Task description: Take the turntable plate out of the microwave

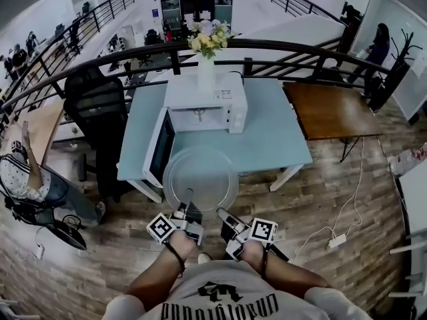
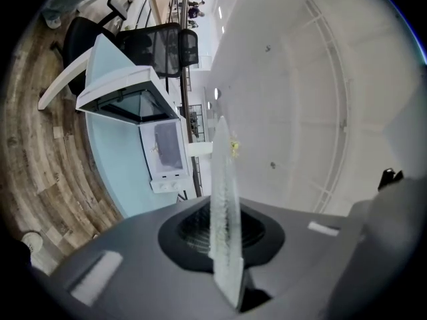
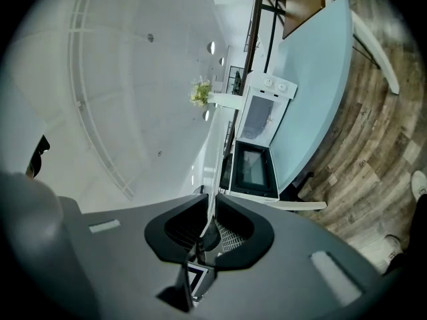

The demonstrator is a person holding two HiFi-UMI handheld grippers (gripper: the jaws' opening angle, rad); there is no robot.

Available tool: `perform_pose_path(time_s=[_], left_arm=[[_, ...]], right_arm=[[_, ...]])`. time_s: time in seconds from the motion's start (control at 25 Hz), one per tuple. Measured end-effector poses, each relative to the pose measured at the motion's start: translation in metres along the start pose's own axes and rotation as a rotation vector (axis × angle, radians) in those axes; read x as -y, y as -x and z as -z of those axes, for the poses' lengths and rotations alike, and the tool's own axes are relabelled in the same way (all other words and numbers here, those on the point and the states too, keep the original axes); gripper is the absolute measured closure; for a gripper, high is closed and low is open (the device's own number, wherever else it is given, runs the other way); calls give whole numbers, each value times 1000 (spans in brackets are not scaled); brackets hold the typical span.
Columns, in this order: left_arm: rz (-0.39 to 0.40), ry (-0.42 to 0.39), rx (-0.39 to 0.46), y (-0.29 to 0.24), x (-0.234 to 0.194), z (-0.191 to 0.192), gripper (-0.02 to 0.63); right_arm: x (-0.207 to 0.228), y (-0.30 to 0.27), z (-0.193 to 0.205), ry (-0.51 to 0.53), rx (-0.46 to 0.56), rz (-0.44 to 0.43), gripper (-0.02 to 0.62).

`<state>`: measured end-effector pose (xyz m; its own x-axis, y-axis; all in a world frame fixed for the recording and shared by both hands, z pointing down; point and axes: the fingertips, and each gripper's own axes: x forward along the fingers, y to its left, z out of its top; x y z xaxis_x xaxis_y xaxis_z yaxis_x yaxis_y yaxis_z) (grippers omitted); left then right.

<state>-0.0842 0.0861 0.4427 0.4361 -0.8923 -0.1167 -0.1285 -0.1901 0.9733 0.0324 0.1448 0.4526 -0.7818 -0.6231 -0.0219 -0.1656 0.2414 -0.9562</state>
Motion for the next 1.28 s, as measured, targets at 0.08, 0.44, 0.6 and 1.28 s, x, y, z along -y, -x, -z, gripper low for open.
perform_pose_path(time_s=[0.08, 0.44, 0.6, 1.28], left_arm=[[3, 12, -17, 11, 2, 1, 532], [39, 27, -32, 38, 17, 11, 532], [44, 8, -13, 45, 24, 22, 532], [42, 32, 73, 70, 45, 125, 532]], right_arm=[[-6, 4, 12, 13, 17, -2, 560], [-20, 24, 37, 17, 42, 19, 560], [-29, 37, 35, 51, 22, -7, 560], [-23, 141, 31, -3, -61, -33, 561]])
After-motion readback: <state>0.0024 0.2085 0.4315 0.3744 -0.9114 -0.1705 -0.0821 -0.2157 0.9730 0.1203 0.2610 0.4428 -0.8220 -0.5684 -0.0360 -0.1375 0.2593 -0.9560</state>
